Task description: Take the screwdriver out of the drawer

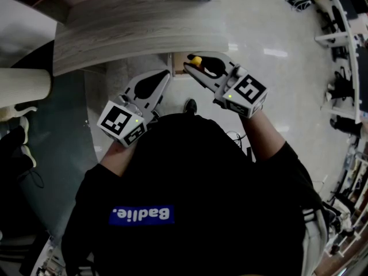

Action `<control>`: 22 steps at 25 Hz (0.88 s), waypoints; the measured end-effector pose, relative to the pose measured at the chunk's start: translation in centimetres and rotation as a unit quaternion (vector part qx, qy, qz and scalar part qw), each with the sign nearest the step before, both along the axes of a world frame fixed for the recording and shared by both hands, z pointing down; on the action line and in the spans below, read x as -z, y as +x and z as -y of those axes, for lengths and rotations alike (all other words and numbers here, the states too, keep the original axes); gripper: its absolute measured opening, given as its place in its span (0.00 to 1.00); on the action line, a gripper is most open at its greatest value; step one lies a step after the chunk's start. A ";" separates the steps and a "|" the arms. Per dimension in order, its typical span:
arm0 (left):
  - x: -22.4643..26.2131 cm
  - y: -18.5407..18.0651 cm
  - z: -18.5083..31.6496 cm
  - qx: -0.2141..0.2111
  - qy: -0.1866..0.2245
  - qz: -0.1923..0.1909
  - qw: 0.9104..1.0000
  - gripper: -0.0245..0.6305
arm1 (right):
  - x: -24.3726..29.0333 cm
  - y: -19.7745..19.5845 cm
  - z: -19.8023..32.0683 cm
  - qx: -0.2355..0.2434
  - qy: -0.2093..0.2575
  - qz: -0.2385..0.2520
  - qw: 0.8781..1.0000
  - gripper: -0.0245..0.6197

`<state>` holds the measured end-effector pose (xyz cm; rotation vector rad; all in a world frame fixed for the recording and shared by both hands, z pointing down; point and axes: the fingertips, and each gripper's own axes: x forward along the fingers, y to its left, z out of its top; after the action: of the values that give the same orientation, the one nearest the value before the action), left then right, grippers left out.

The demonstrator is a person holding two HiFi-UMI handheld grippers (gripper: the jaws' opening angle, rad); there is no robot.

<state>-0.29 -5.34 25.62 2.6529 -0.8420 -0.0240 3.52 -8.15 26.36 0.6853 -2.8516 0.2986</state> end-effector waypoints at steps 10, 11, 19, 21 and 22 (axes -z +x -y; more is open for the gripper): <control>0.5 -0.2 0.0 0.001 0.004 -0.003 1.000 0.04 | 0.5 -0.2 -0.1 -0.001 -0.004 0.005 1.000 0.19; 0.5 -0.2 0.0 0.002 0.005 -0.003 1.000 0.04 | 0.4 -0.2 -0.1 -0.001 -0.005 0.004 1.000 0.19; 0.6 -0.1 0.1 0.001 0.002 -0.001 1.000 0.03 | 0.3 -0.2 -0.1 -0.001 -0.008 0.004 1.000 0.19; 0.5 -0.1 0.0 0.001 0.002 -0.001 1.000 0.04 | 0.3 -0.2 -0.2 -0.001 -0.008 0.004 1.000 0.19; 0.5 -0.1 0.0 0.001 0.001 -0.001 1.000 0.04 | 0.3 -0.2 -0.2 0.000 -0.008 0.004 1.000 0.19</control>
<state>-0.39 -5.33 25.16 2.6525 -0.8452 -0.0287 3.34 -7.95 26.10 0.6836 -2.8537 0.3252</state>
